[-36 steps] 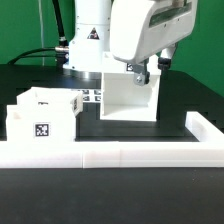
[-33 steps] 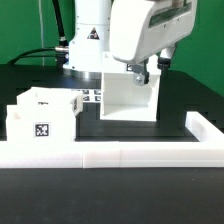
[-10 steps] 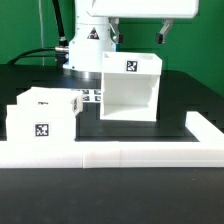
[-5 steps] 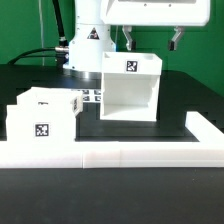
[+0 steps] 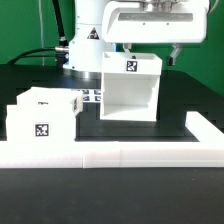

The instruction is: Assemble drawer

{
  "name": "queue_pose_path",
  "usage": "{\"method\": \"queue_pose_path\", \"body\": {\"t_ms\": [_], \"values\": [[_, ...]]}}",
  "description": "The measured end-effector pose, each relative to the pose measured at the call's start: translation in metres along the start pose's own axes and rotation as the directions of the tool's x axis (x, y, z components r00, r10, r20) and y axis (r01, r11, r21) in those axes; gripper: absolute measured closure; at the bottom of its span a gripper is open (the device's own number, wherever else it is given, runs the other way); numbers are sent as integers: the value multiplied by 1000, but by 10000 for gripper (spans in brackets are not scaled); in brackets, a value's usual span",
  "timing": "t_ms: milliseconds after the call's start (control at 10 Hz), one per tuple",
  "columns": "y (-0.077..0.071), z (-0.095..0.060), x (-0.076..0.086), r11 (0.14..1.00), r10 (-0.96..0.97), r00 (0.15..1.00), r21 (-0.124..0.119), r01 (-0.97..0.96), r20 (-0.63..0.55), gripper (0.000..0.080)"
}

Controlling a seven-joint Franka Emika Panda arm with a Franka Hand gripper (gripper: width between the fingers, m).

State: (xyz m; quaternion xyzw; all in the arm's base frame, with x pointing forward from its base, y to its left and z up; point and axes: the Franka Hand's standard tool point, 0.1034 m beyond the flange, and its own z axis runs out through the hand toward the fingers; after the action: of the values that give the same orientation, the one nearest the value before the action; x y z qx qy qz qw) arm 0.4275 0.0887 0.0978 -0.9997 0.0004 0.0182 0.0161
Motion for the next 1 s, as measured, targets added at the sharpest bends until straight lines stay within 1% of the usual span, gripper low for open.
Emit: {"method": "queue_pose_path", "body": {"t_ms": [100,200,300,400,500,600,700,800,1000], "values": [[1,0,0,1000,-2,1000,0,2,0,150],[2,0,0,1000,-4,1000,0,4,0,260],[2,0,0,1000,-4,1000,0,4,0,412],[2,1,0,1000,-5,1000,0,5,1,412],[2,1,0,1000,-5,1000,0,5,1,585],[2,1,0,1000,-5,1000,0,5,1,738],[2,0,0,1000,-5,1000,0,5,1,738],[2,1,0,1000,-5,1000,0,5,1,763],[2,1,0,1000,-5,1000,0,5,1,763]]}}
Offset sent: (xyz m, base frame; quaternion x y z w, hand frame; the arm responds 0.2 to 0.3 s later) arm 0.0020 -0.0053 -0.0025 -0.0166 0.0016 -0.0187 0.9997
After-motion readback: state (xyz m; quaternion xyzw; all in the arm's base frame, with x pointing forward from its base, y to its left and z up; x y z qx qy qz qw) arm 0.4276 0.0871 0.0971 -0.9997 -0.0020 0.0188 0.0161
